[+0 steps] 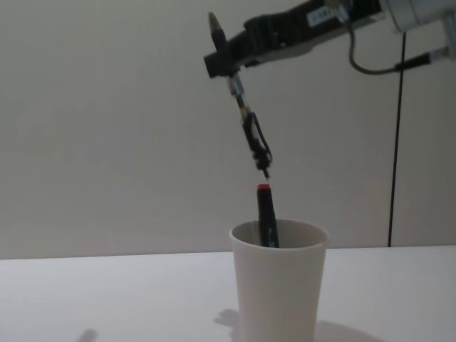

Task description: Place the pen into the pen holder.

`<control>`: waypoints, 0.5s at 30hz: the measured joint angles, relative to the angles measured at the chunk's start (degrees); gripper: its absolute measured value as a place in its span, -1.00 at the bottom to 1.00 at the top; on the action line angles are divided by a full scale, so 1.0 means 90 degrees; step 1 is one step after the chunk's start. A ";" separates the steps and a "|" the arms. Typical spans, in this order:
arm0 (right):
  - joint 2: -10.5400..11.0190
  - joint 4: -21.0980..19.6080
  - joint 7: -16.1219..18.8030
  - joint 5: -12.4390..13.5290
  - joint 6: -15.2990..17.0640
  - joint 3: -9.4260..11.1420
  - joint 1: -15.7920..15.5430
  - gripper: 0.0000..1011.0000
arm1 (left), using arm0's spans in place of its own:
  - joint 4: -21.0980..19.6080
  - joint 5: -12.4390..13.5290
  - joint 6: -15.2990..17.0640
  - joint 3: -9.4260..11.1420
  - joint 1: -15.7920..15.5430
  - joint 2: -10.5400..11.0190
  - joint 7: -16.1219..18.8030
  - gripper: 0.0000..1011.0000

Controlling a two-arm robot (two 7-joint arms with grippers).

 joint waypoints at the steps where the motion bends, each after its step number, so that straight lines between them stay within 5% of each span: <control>1: 0.0034 -0.0032 -0.0018 0.0015 0.0018 0.0003 -0.0028 -0.72 | 0.0000 0.0000 0.0000 0.0000 0.0000 0.0000 0.0000 0.98; 15: 0.0264 -0.0200 -0.0198 0.0232 0.0119 -0.0027 -0.0306 -0.72 | 0.0000 0.0000 -0.0001 0.0001 0.0000 0.0000 0.0000 0.98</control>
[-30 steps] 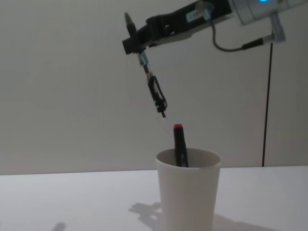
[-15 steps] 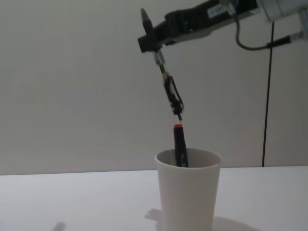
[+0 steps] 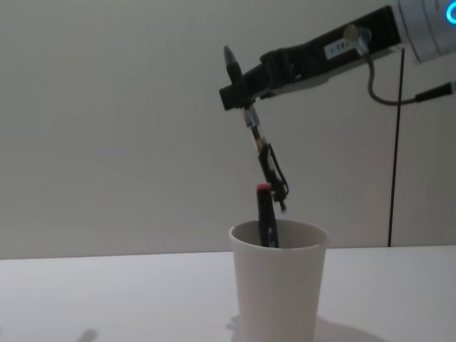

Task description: Place the pen into the pen holder.

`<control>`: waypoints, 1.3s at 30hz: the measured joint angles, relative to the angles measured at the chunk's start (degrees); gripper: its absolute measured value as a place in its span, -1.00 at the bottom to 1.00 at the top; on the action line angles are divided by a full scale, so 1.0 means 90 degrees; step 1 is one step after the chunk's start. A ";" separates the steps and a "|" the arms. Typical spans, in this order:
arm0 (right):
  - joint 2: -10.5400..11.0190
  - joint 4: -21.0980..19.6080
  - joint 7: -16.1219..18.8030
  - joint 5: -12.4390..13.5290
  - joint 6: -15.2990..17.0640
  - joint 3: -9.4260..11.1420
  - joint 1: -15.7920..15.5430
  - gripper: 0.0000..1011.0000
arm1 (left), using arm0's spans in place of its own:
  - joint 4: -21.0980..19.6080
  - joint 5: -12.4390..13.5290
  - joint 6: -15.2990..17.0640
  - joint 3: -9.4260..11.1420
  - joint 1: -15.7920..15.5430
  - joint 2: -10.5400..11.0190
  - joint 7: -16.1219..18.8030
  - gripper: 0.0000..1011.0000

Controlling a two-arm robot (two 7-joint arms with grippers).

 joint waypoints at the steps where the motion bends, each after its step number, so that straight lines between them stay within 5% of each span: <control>1: 0.0000 0.0003 -0.0003 0.0012 0.0000 -0.0005 -0.0008 -0.72 | 0.0000 0.0000 0.0000 0.0000 0.0000 0.0000 0.0000 0.98; 10: -0.0003 0.0043 -0.0021 0.0080 -0.0014 -0.0053 -0.0065 -0.55 | 0.0000 0.0000 0.0000 0.0000 0.0000 0.0000 0.0000 0.98; 32: -0.0003 0.0074 -0.0034 0.0130 -0.0035 -0.0090 -0.0107 0.81 | 0.0000 0.0000 0.0000 0.0000 0.0000 0.0000 0.0000 0.98; 39: 0.0054 -0.0020 -0.0144 0.0081 -0.0024 -0.0036 -0.0084 0.98 | 0.0000 0.0000 0.0000 0.0000 0.0000 0.0000 0.0000 0.98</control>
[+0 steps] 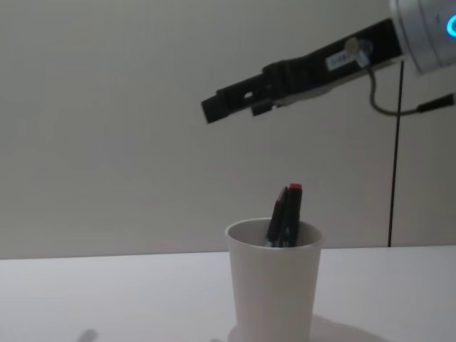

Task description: Place the pen into the pen holder.

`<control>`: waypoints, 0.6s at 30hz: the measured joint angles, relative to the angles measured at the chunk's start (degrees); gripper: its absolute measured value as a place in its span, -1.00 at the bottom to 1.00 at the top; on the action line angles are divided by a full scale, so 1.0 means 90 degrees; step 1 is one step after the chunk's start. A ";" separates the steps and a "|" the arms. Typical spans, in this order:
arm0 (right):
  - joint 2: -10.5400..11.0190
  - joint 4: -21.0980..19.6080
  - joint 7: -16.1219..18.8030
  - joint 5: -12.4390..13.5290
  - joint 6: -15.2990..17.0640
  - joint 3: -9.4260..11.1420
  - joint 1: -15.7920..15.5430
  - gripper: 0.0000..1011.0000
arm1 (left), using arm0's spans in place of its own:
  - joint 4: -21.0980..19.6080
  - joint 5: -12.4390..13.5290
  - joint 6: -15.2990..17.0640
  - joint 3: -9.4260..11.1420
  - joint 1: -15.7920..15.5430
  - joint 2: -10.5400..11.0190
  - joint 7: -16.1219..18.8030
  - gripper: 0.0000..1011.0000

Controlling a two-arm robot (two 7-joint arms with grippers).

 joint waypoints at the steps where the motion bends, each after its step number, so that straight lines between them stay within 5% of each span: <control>1: 0.0031 -0.0047 -0.0062 -0.0013 0.0008 0.0032 0.0003 0.98 | 0.0000 0.0000 0.0000 0.0000 0.0000 0.0000 0.0000 0.98; 18: 0.0695 -0.0768 -0.1136 0.0127 0.0163 0.0529 -0.0170 0.98 | 0.0000 0.0000 0.0000 0.0000 0.0000 0.0000 0.0000 0.98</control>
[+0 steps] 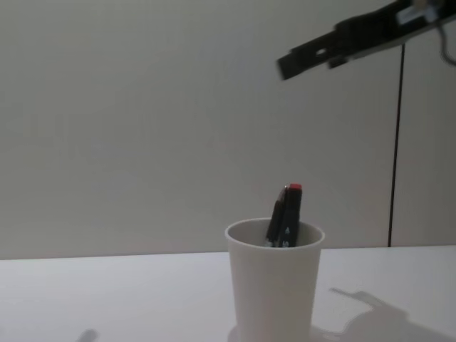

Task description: Place the pen into the pen holder.

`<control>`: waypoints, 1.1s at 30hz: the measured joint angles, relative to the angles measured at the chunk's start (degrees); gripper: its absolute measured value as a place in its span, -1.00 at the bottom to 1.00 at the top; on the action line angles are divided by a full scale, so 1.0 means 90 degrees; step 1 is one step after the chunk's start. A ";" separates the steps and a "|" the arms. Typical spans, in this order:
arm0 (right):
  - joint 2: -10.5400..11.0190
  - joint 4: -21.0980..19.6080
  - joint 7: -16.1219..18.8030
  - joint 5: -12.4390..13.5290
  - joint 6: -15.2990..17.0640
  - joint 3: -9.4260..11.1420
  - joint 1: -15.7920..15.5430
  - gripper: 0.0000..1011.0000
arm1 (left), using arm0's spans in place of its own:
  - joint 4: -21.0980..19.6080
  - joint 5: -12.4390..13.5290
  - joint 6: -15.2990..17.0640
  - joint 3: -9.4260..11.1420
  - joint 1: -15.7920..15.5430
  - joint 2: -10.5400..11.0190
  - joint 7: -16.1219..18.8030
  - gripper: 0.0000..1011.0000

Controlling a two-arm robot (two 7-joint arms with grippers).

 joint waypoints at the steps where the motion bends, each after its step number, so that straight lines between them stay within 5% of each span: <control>1: 0.0038 -0.0033 -0.0074 0.0020 0.0011 0.0027 -0.0014 0.98 | 0.0000 0.0000 0.0000 0.0000 0.0000 0.0000 0.0000 0.98; 14: 0.0749 -0.0589 -0.1162 0.0345 0.0107 0.0537 -0.0284 0.98 | 0.0283 -0.0061 -0.0143 0.0118 -0.0047 -0.0028 -0.0088 0.98; 33: 0.1838 -0.1102 -0.2808 0.0892 0.0060 0.1370 -0.0729 0.98 | 0.1908 -0.0492 -0.0997 0.0797 -0.0330 -0.0209 -0.0685 0.98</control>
